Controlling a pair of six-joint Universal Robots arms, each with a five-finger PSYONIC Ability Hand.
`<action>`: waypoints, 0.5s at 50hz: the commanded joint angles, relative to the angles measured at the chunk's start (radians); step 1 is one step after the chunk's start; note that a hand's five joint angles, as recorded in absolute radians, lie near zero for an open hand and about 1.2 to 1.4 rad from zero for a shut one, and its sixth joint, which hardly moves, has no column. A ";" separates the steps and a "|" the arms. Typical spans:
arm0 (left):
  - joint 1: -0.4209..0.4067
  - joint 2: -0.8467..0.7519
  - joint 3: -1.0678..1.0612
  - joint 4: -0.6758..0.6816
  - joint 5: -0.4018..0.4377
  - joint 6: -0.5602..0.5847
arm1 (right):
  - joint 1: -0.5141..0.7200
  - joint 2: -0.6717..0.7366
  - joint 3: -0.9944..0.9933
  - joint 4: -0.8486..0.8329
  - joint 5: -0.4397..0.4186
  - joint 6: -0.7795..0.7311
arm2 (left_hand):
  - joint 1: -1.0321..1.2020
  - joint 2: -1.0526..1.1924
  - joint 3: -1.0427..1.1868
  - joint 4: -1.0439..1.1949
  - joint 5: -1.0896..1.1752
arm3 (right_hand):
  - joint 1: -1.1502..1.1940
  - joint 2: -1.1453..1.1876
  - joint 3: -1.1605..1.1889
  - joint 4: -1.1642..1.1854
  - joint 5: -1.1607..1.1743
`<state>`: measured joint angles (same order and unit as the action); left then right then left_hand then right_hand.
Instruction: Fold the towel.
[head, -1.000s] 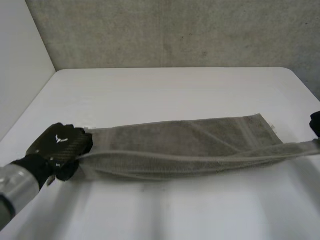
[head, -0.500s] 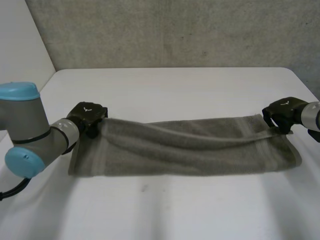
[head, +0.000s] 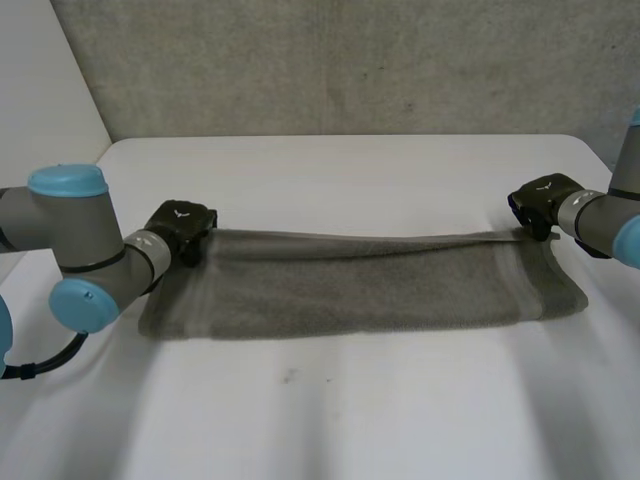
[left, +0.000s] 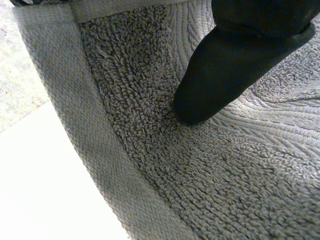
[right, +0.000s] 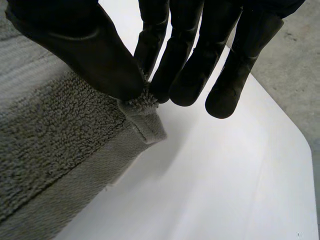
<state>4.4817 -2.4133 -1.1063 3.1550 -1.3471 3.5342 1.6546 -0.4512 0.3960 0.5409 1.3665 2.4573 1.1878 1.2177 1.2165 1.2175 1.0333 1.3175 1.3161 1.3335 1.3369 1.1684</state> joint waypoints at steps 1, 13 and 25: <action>0.001 -0.006 0.000 -0.001 0.000 0.000 | 0.002 0.046 -0.082 -0.002 0.011 0.005 | 0.209 0.179 0.180 0.179 0.188 | -0.387 -0.386 -0.403 -0.406 -0.412; -0.010 0.028 -0.006 -0.026 -0.069 -0.005 | 0.034 -0.016 -0.146 -0.149 0.043 0.083 | -1.004 -1.034 -1.032 -1.033 -1.024 | -1.143 -1.142 -1.159 -1.162 -1.168; -0.019 0.180 -0.096 -0.023 -0.075 -0.061 | -0.009 -0.248 0.023 -0.116 0.011 0.233 | -1.004 -1.034 -1.032 -1.033 -1.024 | -1.143 -1.142 -1.159 -1.162 -1.168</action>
<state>4.4651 -2.3183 -1.1400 3.1280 -1.4239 3.5105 1.6760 -0.5834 0.2809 0.3784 1.4021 2.6471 0.1846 0.1775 0.1795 0.1782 0.0294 0.2414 0.2512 0.2438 0.2597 0.0622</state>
